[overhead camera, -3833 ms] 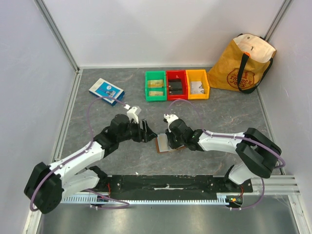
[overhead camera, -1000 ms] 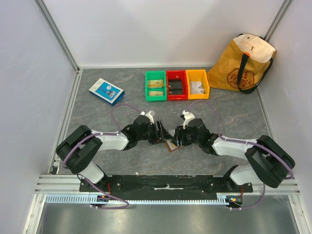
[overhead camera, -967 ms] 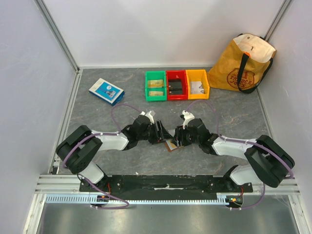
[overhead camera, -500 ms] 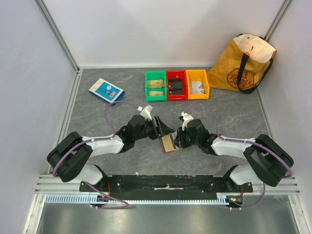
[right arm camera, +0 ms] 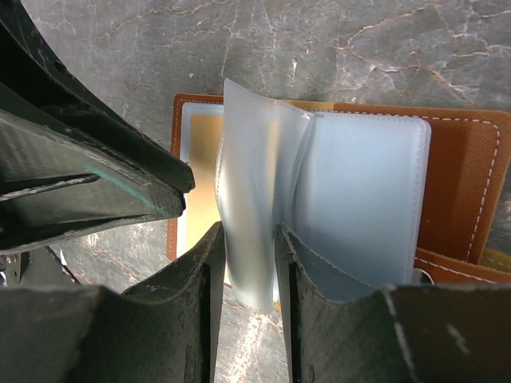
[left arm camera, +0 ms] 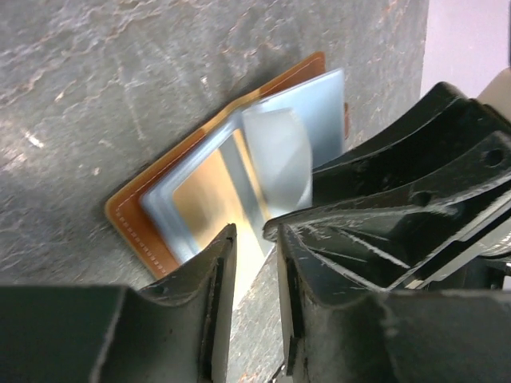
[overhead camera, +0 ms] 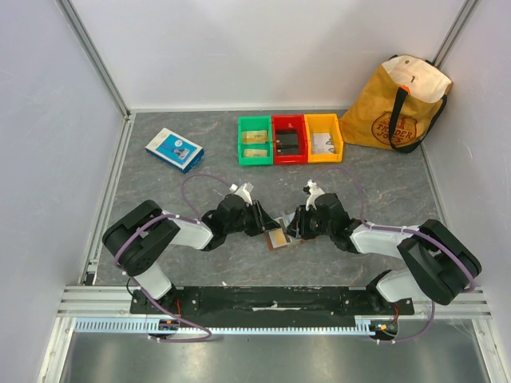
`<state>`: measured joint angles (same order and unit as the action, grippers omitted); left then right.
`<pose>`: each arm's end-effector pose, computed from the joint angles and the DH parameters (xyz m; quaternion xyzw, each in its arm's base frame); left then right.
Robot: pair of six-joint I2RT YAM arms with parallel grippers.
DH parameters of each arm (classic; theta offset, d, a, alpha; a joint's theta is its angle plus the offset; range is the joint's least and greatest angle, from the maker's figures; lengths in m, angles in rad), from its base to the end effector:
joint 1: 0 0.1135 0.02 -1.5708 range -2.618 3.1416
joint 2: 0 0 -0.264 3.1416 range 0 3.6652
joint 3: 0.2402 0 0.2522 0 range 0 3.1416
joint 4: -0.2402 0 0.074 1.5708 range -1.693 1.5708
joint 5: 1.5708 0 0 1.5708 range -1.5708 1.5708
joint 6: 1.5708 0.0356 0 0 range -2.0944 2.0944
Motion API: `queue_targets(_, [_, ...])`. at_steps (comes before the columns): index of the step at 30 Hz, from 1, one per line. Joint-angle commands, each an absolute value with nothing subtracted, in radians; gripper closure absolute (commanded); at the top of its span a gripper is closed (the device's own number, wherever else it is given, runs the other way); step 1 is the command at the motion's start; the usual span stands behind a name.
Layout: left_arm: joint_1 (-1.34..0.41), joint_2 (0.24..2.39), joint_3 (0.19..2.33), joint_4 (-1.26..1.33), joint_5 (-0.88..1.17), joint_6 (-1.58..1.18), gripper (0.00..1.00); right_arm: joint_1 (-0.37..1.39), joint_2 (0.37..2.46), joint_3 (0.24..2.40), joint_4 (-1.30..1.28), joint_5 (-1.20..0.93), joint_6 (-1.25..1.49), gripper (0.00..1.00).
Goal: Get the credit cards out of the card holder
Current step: Remove the credit card from the card holder.
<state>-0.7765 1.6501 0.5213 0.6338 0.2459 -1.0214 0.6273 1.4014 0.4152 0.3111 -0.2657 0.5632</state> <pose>0.2047 -0.2132 0.1294 -0.0417 0.8536 -0.4635 0.2340 0.1931 0.1515 0.1348 -0.0860 0.8911 0.3395 0.2884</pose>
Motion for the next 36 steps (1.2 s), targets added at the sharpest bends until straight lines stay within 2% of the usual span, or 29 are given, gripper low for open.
queue_targets(1, [-0.781,1.674,0.492,0.709,0.256,-1.049,0.69,0.615,1.374,0.397,0.347,-0.268,0.597,0.61])
queue_targets(7, [-0.781,1.690,0.491,0.672,0.255,-1.040,0.70,0.609,1.353,0.403,0.318,-0.236,0.611,0.61])
queue_targets(10, [-0.781,1.690,0.505,0.608,0.236,-1.029,0.70,0.611,1.309,0.426,0.244,-0.181,0.595,0.53])
queue_targets(20, [-0.781,1.664,0.506,0.532,0.221,-1.008,0.70,0.612,1.063,0.541,-0.164,0.259,0.493,0.47])
queue_targets(22, [-0.779,1.654,0.503,0.525,0.215,-1.002,0.69,0.612,1.025,0.558,-0.175,0.221,0.459,0.47])
queue_targets(25, [-0.781,1.637,0.503,0.505,0.203,-0.991,0.69,0.611,0.989,0.561,-0.083,0.016,0.417,0.49])
queue_targets(30, [-0.781,1.623,0.499,0.488,0.190,-0.985,0.69,0.612,1.112,0.560,0.066,-0.250,0.455,0.51])
queue_targets(36, [-0.781,1.615,0.492,0.479,0.181,-0.983,0.69,0.601,1.271,0.525,0.147,-0.296,0.491,0.55])
